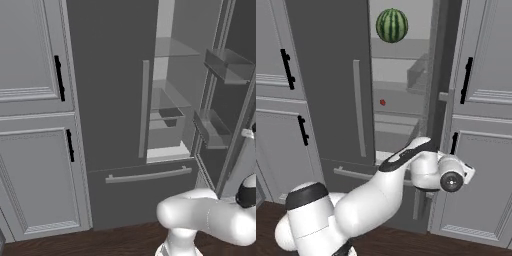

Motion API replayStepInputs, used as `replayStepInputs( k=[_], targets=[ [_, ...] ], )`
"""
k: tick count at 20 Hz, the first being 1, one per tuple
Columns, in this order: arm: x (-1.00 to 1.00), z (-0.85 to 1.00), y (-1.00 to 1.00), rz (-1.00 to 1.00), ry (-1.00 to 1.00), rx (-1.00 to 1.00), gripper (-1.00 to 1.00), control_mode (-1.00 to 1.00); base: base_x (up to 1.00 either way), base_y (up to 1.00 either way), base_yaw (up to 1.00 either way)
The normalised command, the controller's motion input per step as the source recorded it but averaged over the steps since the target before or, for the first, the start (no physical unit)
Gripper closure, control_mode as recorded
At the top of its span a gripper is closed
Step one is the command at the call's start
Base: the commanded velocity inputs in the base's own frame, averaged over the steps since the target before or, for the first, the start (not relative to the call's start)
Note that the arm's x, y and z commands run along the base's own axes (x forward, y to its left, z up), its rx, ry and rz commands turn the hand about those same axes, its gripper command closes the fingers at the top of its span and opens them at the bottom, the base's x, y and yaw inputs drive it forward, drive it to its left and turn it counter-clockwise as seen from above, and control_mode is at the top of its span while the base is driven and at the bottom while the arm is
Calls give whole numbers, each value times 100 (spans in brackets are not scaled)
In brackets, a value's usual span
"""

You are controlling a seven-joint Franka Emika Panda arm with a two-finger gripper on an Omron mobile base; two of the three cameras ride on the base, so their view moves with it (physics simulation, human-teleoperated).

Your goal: Take the strawberry from the fridge and place it on top of the pancake, located on the dining counter.

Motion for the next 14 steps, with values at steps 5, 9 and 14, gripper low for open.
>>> replayStepInputs(
  k=[5, 9, 14],
  targets=[
    [-79, 47, -69, -7, -19, 5, 100, -100, 0, 0, 0],
    [-100, 64, 1, 0, -44, -1, 100, -100, 0, 0, 0],
    [-97, 53, 94, -6, -41, -13, 100, -100, 0, 0, 0]
  ],
)
